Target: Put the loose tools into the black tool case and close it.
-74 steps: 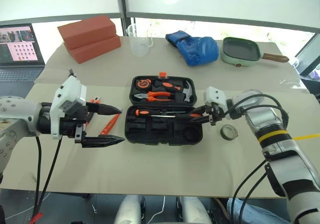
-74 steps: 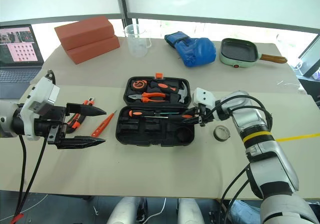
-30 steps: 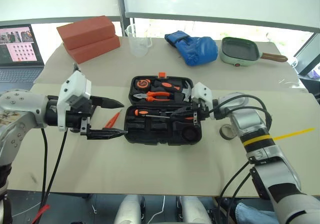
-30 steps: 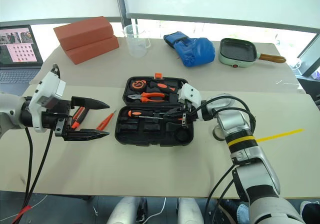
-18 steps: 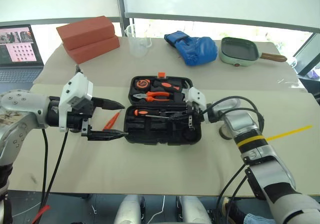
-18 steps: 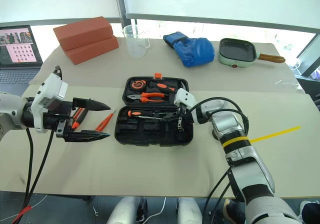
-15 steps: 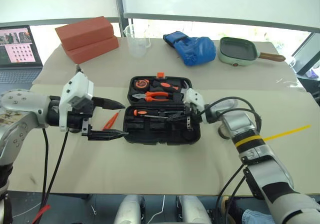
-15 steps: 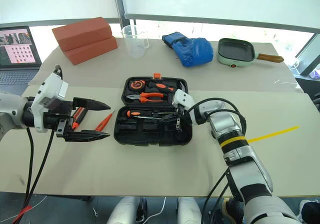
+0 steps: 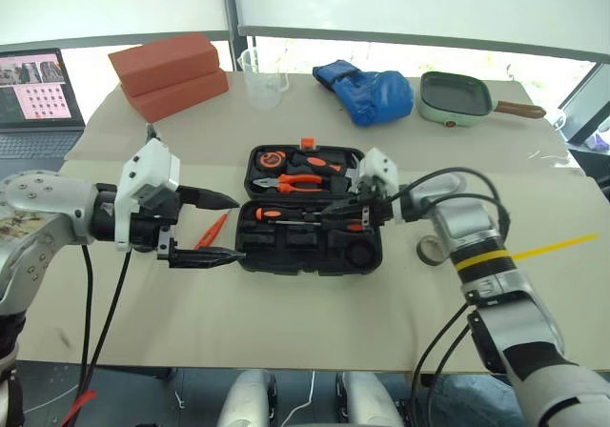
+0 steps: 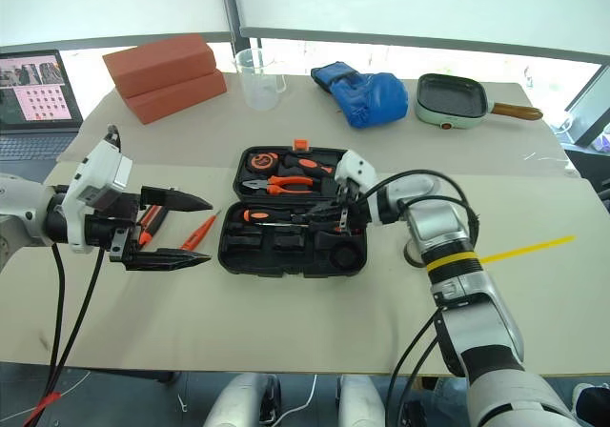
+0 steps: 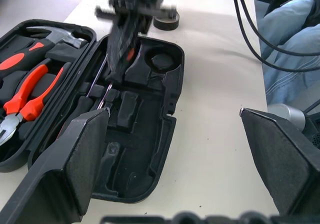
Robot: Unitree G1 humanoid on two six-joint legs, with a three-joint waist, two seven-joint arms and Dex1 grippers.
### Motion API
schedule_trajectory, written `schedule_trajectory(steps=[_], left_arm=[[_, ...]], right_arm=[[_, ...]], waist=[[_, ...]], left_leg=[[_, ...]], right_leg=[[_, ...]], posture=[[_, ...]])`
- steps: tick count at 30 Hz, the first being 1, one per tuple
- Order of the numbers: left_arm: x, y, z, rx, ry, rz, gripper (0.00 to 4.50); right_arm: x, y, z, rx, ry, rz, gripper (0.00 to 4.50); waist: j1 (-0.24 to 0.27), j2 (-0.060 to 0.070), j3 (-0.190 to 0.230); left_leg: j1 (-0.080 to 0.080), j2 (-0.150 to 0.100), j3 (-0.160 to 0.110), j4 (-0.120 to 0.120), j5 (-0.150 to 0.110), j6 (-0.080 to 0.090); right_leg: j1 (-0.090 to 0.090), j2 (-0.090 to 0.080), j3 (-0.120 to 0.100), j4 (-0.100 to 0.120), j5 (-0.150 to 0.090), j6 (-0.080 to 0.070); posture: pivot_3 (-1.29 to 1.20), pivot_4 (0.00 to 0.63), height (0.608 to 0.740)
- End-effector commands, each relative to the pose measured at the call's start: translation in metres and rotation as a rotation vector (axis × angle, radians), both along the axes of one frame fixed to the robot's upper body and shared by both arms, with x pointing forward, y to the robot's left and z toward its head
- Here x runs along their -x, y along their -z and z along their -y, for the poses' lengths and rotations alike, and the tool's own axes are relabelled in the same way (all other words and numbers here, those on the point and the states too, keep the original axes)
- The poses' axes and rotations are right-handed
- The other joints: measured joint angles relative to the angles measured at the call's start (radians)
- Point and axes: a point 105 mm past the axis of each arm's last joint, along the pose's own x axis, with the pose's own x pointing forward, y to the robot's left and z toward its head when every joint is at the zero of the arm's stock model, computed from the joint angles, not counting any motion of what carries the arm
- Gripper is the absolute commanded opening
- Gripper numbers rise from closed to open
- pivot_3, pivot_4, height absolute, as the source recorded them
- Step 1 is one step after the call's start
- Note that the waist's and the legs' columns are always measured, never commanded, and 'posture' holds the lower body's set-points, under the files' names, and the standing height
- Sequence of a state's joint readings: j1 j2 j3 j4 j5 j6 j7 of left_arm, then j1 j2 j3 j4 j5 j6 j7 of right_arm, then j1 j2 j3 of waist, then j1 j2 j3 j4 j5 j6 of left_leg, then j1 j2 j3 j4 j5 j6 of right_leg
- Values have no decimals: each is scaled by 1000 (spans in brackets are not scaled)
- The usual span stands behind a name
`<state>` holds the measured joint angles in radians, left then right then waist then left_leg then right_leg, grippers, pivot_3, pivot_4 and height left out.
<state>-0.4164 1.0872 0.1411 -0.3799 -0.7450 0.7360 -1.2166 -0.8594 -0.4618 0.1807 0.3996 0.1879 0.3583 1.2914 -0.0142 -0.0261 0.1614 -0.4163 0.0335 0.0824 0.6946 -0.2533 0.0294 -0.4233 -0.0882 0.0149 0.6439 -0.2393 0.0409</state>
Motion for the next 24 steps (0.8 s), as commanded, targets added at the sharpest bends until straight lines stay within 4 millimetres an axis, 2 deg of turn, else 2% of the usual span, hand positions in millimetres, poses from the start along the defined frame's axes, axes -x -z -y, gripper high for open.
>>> schedule_trajectory(steps=[1,4,5,6,8,11,17,19,21,24], left_arm=[[-7,-3,-9,27,-103,35,4500],[-11,10,-27,18,-251,23,4500],[-10,14,-34,20,-300,15,4500],[-8,19,-41,23,-349,7,4500],[0,31,-60,24,-476,-20,4500],[22,49,-90,8,-632,-59,4500],[63,77,-147,-91,-905,-129,4500],[67,81,-152,-106,-931,-141,4500],[67,82,-149,-110,-918,-149,4500],[48,70,-126,-107,-830,-141,4500]], right_arm=[[11,-26,10,-50,-1,58,13],[29,-44,22,-91,-11,73,13],[36,-50,26,-106,-16,74,620],[43,-56,29,-117,-24,76,733],[62,-67,35,-121,-68,99,1407],[84,-79,38,-121,-122,120,2500],[111,-90,39,-125,-195,117,4479],[115,-90,39,-129,-200,115,4479],[117,-90,39,-132,-200,113,4479],[120,-86,38,-130,-196,107,4479]], waist=[[0,0,0],[0,0,0],[1,0,0],[1,0,0],[-1,0,0],[-6,0,0],[2,0,1],[14,0,1],[22,0,0],[29,-1,0]], left_leg=[[0,0,0,0,0,0],[0,0,-1,0,0,0],[0,0,-2,-1,0,1],[0,0,-3,-1,0,1],[0,1,-3,-1,-1,1],[1,2,-3,-2,-1,2],[3,3,-2,-2,-2,2],[3,2,-3,-2,-2,2],[3,2,-3,-2,-2,2],[3,2,-2,-2,-2,2]], right_leg=[[0,0,0,0,0,0],[0,0,0,0,0,0],[0,-1,0,0,0,0],[-1,-1,0,0,0,0],[-1,-1,0,-1,0,0],[-1,-2,0,-1,0,0],[0,-3,0,-2,-1,-2],[0,-5,-1,-2,-1,-2],[1,-6,-1,-3,-1,-2],[0,-7,-1,-3,-1,-2]], posture=[[0,150,738],[0,150,738],[0,150,738],[0,150,738],[0,150,738],[0,150,738],[0,150,738],[0,150,738],[0,150,738],[0,150,738]])
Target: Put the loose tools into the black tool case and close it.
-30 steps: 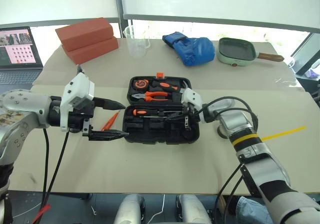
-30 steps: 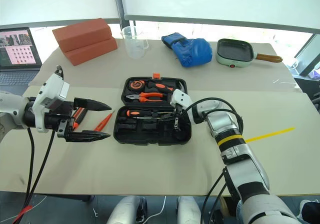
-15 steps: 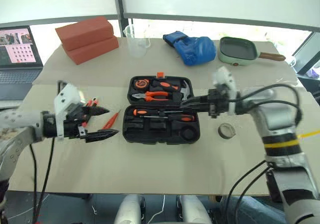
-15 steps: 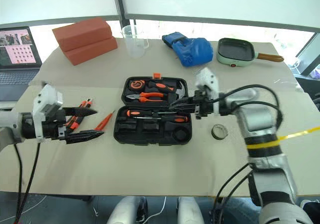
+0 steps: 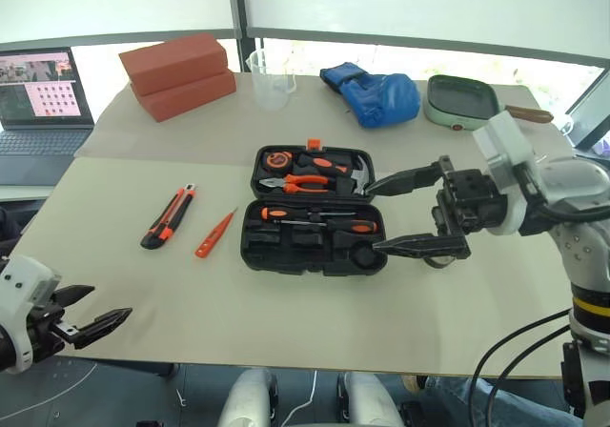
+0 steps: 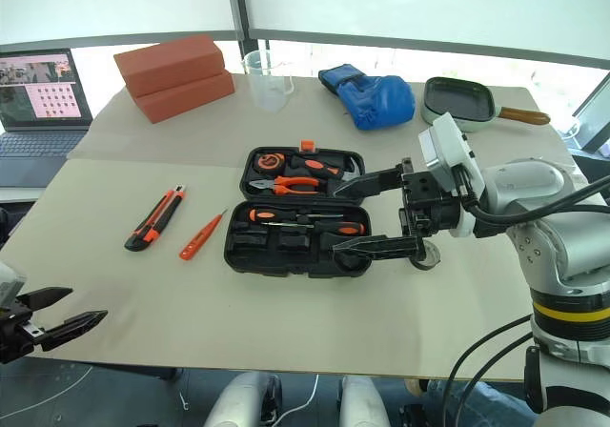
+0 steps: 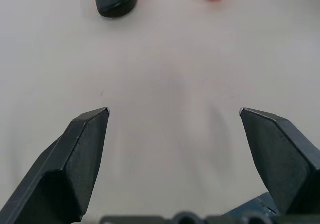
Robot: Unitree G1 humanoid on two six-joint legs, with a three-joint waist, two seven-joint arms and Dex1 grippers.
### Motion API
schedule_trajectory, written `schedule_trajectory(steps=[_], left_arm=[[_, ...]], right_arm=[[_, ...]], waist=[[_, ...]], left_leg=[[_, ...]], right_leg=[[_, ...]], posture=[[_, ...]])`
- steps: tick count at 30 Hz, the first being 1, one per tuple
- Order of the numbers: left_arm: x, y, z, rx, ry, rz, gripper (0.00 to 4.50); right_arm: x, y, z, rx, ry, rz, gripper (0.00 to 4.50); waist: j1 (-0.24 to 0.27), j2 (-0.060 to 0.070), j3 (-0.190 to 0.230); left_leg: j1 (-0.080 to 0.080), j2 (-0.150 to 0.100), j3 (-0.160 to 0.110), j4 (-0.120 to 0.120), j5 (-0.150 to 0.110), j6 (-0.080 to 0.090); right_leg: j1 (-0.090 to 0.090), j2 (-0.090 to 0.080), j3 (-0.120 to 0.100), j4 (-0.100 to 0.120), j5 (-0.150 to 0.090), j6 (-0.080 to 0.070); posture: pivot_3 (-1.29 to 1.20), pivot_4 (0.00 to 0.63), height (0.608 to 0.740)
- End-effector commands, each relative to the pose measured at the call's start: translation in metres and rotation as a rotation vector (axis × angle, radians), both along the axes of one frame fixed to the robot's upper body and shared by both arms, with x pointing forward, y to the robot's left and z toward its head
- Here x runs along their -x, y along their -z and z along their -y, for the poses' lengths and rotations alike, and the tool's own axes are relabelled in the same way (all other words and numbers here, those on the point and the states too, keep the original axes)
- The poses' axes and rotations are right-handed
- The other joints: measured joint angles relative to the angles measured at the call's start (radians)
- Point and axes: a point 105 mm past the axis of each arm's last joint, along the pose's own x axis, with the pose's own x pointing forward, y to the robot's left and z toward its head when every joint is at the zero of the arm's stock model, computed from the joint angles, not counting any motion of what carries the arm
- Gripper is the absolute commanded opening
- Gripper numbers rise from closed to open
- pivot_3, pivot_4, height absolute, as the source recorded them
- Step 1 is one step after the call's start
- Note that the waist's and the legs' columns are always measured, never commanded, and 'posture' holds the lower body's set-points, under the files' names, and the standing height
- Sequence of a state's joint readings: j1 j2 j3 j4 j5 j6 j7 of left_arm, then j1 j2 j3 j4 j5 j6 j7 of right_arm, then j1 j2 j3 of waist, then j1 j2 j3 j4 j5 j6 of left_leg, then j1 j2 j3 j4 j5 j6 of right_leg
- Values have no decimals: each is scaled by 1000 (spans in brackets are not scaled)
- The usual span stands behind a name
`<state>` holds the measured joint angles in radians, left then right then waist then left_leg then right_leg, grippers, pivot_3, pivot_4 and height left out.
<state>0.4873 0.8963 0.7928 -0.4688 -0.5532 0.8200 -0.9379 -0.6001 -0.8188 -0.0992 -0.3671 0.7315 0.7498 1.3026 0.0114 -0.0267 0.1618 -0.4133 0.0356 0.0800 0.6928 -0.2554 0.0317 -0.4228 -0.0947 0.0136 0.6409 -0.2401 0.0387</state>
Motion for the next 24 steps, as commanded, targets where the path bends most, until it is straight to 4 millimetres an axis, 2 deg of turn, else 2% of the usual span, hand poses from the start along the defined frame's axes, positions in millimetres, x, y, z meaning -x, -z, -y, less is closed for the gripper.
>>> schedule_trajectory(steps=[1,3,7,10,17,20,22,24], left_arm=[[-24,-22,30,-31,118,32,4500],[-33,-26,36,-40,117,8,4500],[-65,-47,55,-80,123,-106,4500],[-79,-53,64,-81,126,-144,4500],[-106,-38,73,-131,103,-294,4500],[-132,-32,74,-160,69,-287,4500],[-142,-29,86,-98,86,-326,4500],[-148,-22,92,-112,115,-340,4500]], right_arm=[[7,-5,1,-7,5,38,4479],[9,-4,0,-7,5,36,4479],[10,-1,-3,-26,43,59,4479],[13,7,-5,-17,60,62,4479],[23,13,-11,-49,88,61,4479],[28,15,-14,-66,103,63,4479],[32,15,-16,-74,106,60,4479],[33,15,-17,-87,112,55,4479]], waist=[[8,-1,0],[6,-1,0],[-1,-3,1],[-10,-2,1],[-17,-3,2],[-13,-4,2],[-3,-4,2],[-1,-5,3]], left_leg=[[0,0,-1,0,0,0],[0,0,-2,0,0,0],[-2,-1,-2,0,0,0],[-1,-2,-1,0,0,0],[-2,-2,0,0,0,0],[-2,-3,0,1,0,0],[-3,-3,0,1,0,0],[-3,-3,1,2,0,0]], right_leg=[[0,0,0,0,0,0],[0,1,-2,1,0,-1],[0,4,0,1,1,0],[-1,4,1,1,1,0],[-1,6,1,2,0,1],[0,6,1,2,0,1],[0,6,1,2,0,1],[0,6,1,2,0,2]], posture=[[0,150,738],[0,150,738],[0,150,738],[0,150,738],[0,150,738],[0,150,738],[0,150,738],[0,150,738]])
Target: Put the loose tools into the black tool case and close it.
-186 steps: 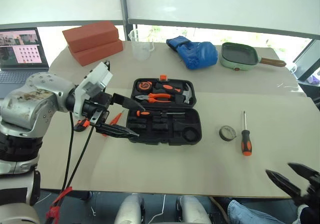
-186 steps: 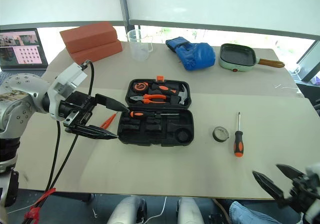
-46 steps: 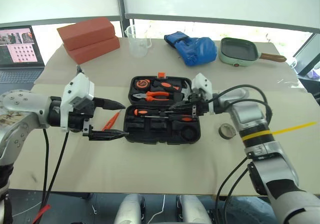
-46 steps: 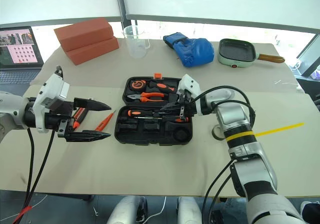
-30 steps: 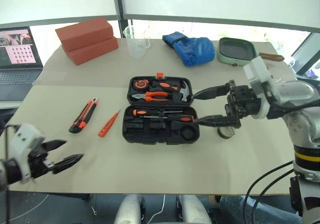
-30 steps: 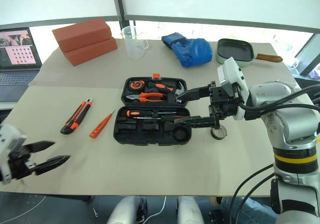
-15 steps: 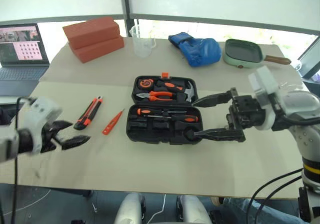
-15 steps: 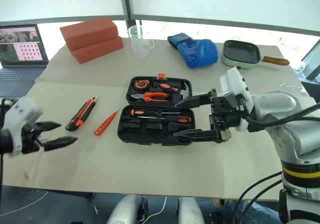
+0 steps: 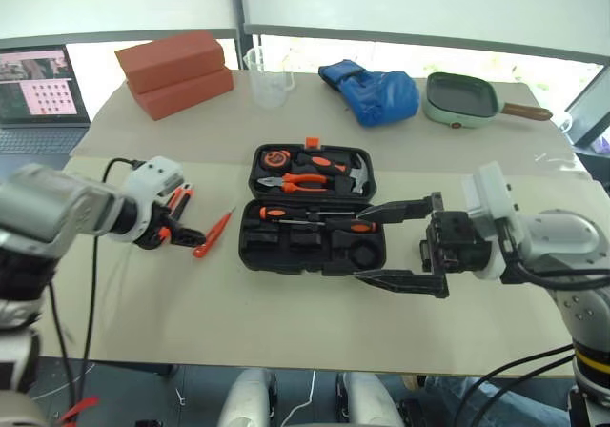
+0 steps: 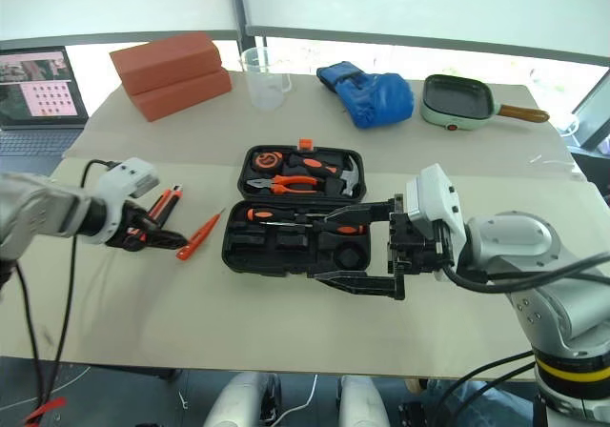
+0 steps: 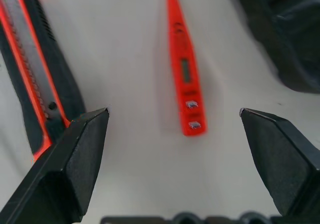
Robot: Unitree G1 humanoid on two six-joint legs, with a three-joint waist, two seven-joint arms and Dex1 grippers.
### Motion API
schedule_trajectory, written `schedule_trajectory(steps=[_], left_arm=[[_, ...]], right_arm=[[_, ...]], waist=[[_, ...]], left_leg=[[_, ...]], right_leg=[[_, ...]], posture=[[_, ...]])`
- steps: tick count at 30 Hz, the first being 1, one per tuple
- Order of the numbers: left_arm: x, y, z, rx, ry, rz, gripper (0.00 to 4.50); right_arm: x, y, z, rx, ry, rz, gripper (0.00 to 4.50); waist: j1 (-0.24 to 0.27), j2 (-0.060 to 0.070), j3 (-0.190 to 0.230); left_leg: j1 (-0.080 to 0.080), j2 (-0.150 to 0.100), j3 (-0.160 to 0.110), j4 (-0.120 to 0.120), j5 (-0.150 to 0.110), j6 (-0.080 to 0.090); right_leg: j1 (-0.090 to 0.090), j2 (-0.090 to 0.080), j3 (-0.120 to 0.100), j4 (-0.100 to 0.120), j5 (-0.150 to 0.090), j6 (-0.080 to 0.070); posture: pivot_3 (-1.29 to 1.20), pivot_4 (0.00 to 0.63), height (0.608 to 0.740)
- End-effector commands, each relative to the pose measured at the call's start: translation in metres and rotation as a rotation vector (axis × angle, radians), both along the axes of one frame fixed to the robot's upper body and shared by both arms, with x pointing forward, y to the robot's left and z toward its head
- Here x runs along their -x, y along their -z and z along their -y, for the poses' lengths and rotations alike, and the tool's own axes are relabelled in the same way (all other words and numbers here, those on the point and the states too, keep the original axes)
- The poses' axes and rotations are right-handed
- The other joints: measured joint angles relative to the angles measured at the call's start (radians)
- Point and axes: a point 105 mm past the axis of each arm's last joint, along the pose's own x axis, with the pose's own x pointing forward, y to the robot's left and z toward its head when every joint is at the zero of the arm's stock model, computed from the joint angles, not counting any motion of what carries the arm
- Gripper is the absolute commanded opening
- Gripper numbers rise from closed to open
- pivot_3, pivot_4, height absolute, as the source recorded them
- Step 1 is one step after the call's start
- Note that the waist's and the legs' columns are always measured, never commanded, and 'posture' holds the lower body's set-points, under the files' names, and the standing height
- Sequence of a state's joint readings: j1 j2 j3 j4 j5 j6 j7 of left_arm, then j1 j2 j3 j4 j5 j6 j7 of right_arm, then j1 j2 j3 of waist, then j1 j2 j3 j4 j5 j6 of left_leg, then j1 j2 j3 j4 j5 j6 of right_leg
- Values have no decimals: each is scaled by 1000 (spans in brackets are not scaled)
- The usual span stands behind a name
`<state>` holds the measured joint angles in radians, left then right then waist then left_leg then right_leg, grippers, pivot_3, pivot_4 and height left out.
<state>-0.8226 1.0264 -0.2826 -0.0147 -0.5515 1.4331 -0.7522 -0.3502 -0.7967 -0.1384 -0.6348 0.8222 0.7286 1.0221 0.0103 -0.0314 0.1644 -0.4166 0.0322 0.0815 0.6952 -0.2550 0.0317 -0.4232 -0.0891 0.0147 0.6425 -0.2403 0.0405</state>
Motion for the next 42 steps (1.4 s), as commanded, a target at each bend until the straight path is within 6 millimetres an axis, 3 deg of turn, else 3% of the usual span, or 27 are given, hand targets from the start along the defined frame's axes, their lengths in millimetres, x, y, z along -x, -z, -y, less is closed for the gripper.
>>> schedule_trajectory(steps=[1,12,15,24,25,30,36,42], left_arm=[[-12,5,4,-35,43,-3,4500],[-25,32,23,-61,134,-84,4500],[-24,40,26,-71,156,-105,3771],[-23,47,30,-78,164,-123,491],[-23,47,27,-81,157,-123,382],[-25,41,11,-83,92,-102,383],[-33,14,-5,-57,65,22,382],[-51,-29,15,-33,271,331,382]], right_arm=[[8,-9,-3,-36,-1,34,4479],[10,-8,-4,-53,31,38,4479],[10,-8,-5,-54,33,37,4500],[10,-10,-5,-58,27,36,4500],[10,-10,-6,-58,26,35,4500],[10,-9,-5,-54,25,30,4500],[8,-6,-1,-31,38,22,4500],[6,-6,5,-15,59,16,4500]], waist=[[1,-1,0],[8,-1,1],[11,-1,0],[12,0,0],[12,0,0],[8,0,0],[-1,0,0],[4,-1,0]], left_leg=[[0,0,0,0,0,0],[0,0,-1,1,0,1],[1,-1,-2,2,0,1],[1,-2,-3,2,0,1],[1,-1,-3,2,0,1],[1,-1,-4,2,0,1],[0,0,-4,1,0,1],[-2,0,-4,2,0,1]], right_leg=[[0,0,0,0,0,0],[1,-1,0,0,0,1],[2,-1,0,0,0,1],[2,-2,0,1,0,2],[2,-2,0,1,0,2],[2,-2,0,1,0,2],[1,-1,0,1,0,2],[-1,-1,0,1,0,1]], posture=[[0,150,738],[0,150,738],[0,150,738],[0,150,738],[0,150,738],[0,150,738],[0,150,738],[0,150,738]])
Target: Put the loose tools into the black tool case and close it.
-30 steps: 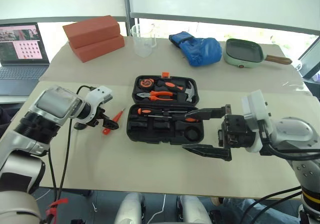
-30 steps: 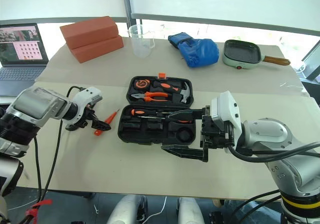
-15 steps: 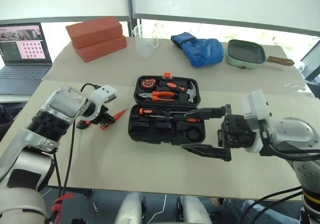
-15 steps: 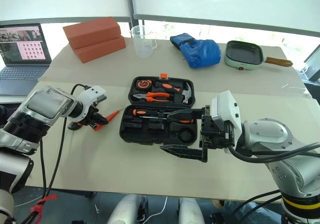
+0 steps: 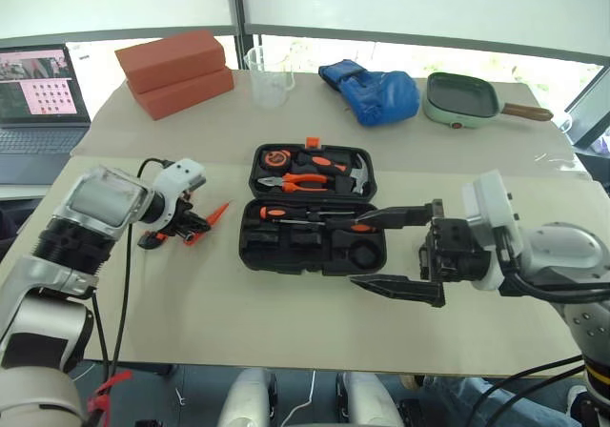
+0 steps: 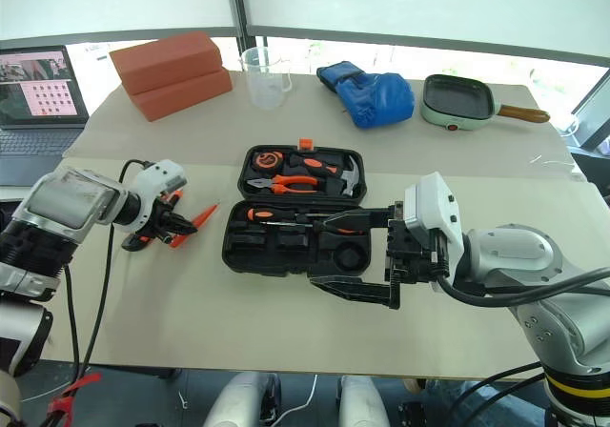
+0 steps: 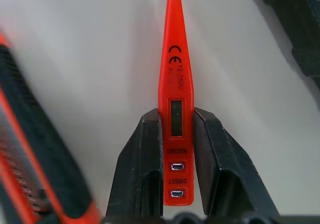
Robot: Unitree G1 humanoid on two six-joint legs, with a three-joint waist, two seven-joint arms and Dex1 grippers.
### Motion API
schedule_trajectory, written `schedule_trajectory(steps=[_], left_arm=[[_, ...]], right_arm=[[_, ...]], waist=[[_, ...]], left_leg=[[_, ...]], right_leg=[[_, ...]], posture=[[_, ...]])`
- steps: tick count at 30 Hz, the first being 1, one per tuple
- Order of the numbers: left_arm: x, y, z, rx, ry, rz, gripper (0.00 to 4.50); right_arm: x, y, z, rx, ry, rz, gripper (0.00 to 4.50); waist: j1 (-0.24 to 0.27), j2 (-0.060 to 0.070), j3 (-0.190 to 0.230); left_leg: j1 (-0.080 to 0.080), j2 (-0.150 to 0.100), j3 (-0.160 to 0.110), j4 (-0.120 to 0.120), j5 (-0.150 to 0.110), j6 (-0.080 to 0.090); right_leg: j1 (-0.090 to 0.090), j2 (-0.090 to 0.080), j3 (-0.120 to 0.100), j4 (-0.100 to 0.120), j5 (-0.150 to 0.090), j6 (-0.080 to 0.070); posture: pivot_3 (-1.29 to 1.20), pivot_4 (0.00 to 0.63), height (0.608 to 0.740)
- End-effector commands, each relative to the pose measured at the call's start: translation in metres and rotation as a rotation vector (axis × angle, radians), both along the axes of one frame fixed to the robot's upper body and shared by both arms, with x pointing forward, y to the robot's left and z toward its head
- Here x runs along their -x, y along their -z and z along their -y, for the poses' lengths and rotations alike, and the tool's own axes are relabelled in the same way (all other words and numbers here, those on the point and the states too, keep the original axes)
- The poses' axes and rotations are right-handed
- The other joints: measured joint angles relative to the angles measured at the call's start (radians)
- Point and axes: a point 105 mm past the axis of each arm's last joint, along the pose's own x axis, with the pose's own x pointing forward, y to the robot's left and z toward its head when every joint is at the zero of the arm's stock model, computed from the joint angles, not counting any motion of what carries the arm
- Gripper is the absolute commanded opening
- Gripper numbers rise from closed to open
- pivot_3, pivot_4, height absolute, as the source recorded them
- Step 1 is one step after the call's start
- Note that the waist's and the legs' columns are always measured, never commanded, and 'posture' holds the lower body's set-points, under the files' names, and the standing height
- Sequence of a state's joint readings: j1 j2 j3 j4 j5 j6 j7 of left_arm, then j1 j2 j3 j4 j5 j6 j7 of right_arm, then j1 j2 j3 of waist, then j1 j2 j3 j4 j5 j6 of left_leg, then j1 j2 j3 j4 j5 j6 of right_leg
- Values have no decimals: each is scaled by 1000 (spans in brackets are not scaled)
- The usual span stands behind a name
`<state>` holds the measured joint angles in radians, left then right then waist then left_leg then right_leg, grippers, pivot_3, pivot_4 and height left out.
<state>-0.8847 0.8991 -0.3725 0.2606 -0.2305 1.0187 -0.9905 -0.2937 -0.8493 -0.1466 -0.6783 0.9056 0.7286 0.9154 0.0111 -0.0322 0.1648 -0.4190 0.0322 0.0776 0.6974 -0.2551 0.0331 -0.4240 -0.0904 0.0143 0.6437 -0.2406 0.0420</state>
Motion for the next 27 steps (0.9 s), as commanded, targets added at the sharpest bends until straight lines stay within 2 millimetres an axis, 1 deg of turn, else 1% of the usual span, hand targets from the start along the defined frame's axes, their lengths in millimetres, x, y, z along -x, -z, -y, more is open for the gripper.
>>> schedule_trajectory(steps=[1,3,4,8,11,15,17,20,23,27], left_arm=[[-13,-49,19,34,157,252,382],[-11,-69,42,55,325,356,382],[-7,-73,50,61,394,376,382],[17,-67,80,16,668,316,382],[23,-53,96,-53,787,255,382],[25,-35,113,-116,869,185,382],[22,-26,118,-153,895,172,382],[15,-18,126,-167,904,169,382],[10,-11,126,-208,923,157,382],[9,-6,122,-228,920,108,382]], right_arm=[[2,-8,6,-4,16,43,4500],[3,-7,9,3,32,36,4500],[3,-6,10,4,38,34,4500],[4,-5,12,10,56,30,4500],[6,-4,12,10,62,27,4500],[7,-3,9,2,72,27,4500],[8,-3,9,-1,81,27,4500],[9,-2,11,-6,97,26,4500],[9,-2,11,-14,114,26,4500],[9,-2,11,-21,128,27,4500]], waist=[[5,0,0],[10,0,0],[13,0,0],[10,0,0],[6,0,0],[2,0,0],[2,0,0],[2,0,0],[1,0,0],[-1,0,0]], left_leg=[[-1,0,-1,1,0,0],[-2,-1,-1,2,0,1],[-3,-1,-1,3,-1,1],[-5,-1,-1,5,-1,2],[-4,-1,-1,5,-1,2],[-4,-1,-1,6,-1,2],[-5,-1,-2,6,-1,2],[-5,-1,-2,6,-1,3],[-5,-1,-2,6,-1,3],[-5,-1,-2,6,-1,3]], right_leg=[[0,0,-1,0,0,0],[1,-1,-1,-1,0,1],[0,-1,-2,-1,1,1],[0,-1,-2,-2,1,2],[1,0,-2,-2,1,2],[1,0,-2,-1,1,2],[1,0,-2,-2,1,2],[1,0,-1,-2,1,2],[1,0,-1,-2,1,2],[0,1,-1,-2,1,2]], posture=[[0,150,738],[0,150,738],[0,150,738],[0,150,738],[0,150,738],[0,150,738],[0,150,738],[0,150,738],[0,150,738],[0,150,738]])
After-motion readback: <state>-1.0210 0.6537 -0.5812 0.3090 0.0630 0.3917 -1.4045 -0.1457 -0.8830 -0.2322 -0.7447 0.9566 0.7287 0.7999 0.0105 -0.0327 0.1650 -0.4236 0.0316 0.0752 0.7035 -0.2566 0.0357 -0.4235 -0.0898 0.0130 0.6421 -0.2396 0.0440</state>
